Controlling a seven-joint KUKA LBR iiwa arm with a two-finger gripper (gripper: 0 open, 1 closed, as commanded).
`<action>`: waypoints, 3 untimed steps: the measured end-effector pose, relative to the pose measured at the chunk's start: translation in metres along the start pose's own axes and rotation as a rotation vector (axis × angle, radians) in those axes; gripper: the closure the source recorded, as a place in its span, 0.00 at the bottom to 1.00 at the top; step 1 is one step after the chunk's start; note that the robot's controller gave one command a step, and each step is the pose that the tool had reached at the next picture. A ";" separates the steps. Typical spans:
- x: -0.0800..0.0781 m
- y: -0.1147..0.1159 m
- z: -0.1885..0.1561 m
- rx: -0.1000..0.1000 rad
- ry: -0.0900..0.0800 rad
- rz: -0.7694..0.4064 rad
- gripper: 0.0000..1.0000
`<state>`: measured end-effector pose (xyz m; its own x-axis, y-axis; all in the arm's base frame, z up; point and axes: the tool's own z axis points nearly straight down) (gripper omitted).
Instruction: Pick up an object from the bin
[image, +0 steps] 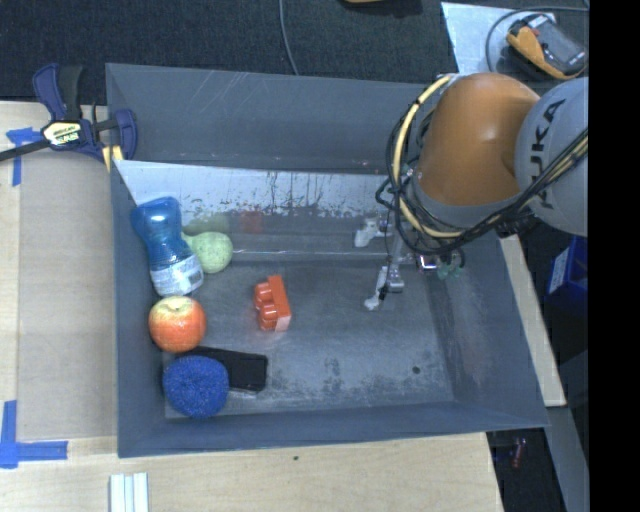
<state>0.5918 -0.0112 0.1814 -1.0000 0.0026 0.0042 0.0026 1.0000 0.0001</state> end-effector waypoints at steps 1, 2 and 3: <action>-0.001 0.000 -0.005 0.000 -0.008 0.000 0.00; -0.013 0.018 0.021 0.003 -0.015 -0.199 0.00; -0.002 0.076 0.094 0.001 -0.007 -0.392 0.00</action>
Offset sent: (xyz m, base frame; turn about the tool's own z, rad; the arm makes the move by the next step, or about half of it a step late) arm 0.0253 0.0536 -0.0737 -0.5062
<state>0.5935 0.0651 0.0870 -0.9252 -0.3794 -0.0029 -0.3794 0.9252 -0.0008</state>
